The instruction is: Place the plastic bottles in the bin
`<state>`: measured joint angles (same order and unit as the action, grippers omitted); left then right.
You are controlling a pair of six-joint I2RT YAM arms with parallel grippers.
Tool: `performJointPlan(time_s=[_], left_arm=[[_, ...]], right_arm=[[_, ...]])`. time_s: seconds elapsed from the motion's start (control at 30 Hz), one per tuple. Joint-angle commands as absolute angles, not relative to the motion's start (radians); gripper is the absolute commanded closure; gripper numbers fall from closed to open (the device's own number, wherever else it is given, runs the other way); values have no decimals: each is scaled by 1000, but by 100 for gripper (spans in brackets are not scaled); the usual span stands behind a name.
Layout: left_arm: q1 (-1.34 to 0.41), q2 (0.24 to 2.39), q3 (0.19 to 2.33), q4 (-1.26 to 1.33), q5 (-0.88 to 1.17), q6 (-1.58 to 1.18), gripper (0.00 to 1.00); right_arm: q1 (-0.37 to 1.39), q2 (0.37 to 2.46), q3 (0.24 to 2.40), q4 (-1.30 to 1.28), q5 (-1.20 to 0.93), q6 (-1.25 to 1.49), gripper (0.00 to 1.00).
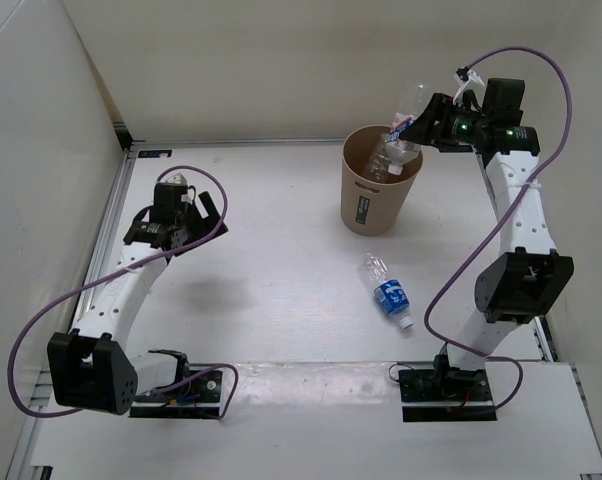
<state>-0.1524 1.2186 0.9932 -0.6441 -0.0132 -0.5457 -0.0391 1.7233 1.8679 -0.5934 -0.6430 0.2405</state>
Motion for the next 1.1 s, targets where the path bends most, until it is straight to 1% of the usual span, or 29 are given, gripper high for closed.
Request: performJointPlan(time_s=[0.0, 0.03, 0.07, 0.1, 0.33, 0.53, 0.63, 0.73, 0.77, 0.83, 0.87, 0.93, 0.97, 1.0, 1.03, 1.07], left_arm=[[-152, 1178, 1012, -646, -5, -538, 0], [-152, 1181, 1009, -646, -5, -540, 0], [-150, 1178, 1006, -641, -6, -541, 0], [-152, 1180, 1003, -637, -6, -545, 0], [-152, 1178, 1000, -638, -3, -551, 0], [-152, 1163, 989, -646, -8, -546, 0], [-150, 1152, 974, -640, -8, -555, 0], [-150, 1149, 965, -640, -9, -557, 0], [-150, 1146, 962, -641, -6, -558, 0], [-150, 1146, 963, -643, -8, -558, 0], [-150, 1143, 960, -641, -6, -558, 0], [-152, 1141, 959, -643, -3, -555, 0], [-152, 1137, 959, -643, -3, -552, 0], [-152, 1129, 947, -644, -3, -554, 0], [-152, 1124, 942, -643, -3, -549, 0], [-150, 1115, 934, -640, 12, -549, 0]], right_arm=[[-40, 1716, 1896, -583, -669, 207, 34], [-40, 1715, 1901, -583, -673, 206, 28], [-41, 1715, 1905, -581, -673, 210, 24], [-43, 1712, 1916, -578, -664, 216, 11], [-57, 1713, 1974, -563, -617, 219, 11], [-98, 1687, 2028, -583, -529, 262, 11], [-117, 1680, 2063, -566, -561, 250, 11], [-86, 1671, 2106, -626, -592, 123, 11], [-63, 1661, 2106, -699, -615, 18, 11], [-26, 1648, 2102, -820, -664, -67, 11], [29, 1625, 2091, -915, -682, -187, 11], [69, 1611, 2071, -1059, -683, -311, 11], [86, 1580, 2033, -1124, -674, -348, 11], [144, 1563, 1973, -1146, -660, -401, 11], [158, 1549, 1894, -1152, -652, -435, 11], [182, 1487, 1849, -1131, -631, -448, 11]])
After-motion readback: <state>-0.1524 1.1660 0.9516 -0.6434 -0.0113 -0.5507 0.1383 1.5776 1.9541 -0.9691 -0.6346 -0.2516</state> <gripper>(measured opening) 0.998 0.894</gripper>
